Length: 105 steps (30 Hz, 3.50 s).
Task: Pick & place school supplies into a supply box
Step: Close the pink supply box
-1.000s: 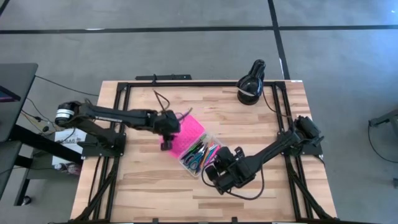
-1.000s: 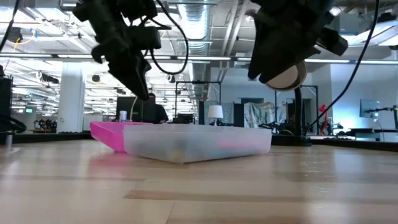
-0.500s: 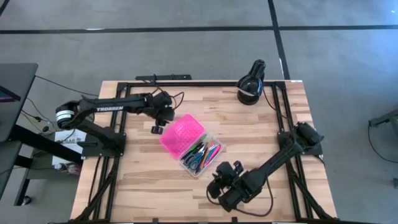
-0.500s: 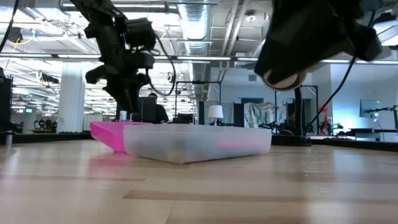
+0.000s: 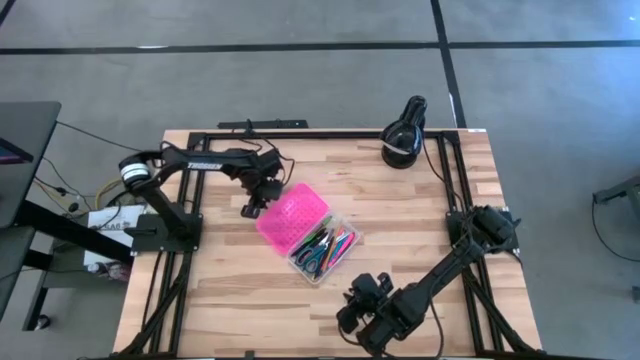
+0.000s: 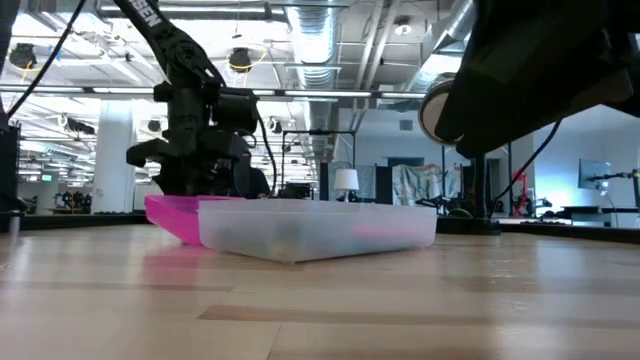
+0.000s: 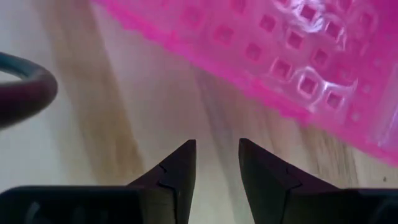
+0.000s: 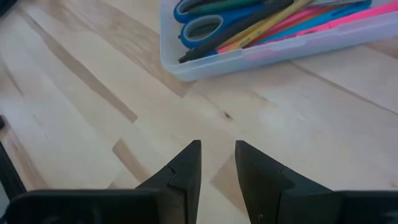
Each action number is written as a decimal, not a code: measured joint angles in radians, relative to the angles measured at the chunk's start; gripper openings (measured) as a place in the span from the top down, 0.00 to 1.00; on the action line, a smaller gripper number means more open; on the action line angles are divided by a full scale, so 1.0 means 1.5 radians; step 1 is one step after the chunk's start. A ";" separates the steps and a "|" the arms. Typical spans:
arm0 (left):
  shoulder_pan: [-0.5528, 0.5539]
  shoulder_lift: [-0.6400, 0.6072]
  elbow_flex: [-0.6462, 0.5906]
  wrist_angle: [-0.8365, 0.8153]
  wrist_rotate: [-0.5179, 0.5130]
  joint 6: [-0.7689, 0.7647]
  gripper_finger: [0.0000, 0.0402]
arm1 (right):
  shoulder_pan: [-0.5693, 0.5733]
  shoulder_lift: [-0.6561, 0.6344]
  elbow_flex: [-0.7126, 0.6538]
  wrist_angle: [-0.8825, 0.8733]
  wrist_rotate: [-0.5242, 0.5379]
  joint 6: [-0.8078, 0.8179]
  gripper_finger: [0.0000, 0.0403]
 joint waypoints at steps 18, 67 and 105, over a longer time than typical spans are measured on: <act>-0.070 0.011 0.000 0.008 0.073 -0.092 0.72 | -0.002 -0.001 -0.028 -0.094 -0.006 0.037 0.77; -0.158 -0.137 -0.144 0.126 -0.058 -0.373 0.72 | -0.038 -0.009 -0.088 0.125 -0.111 -0.164 0.77; -0.153 -0.138 -0.142 0.137 -0.353 -0.534 0.72 | -0.083 -0.007 -0.085 0.111 -0.245 -0.068 0.77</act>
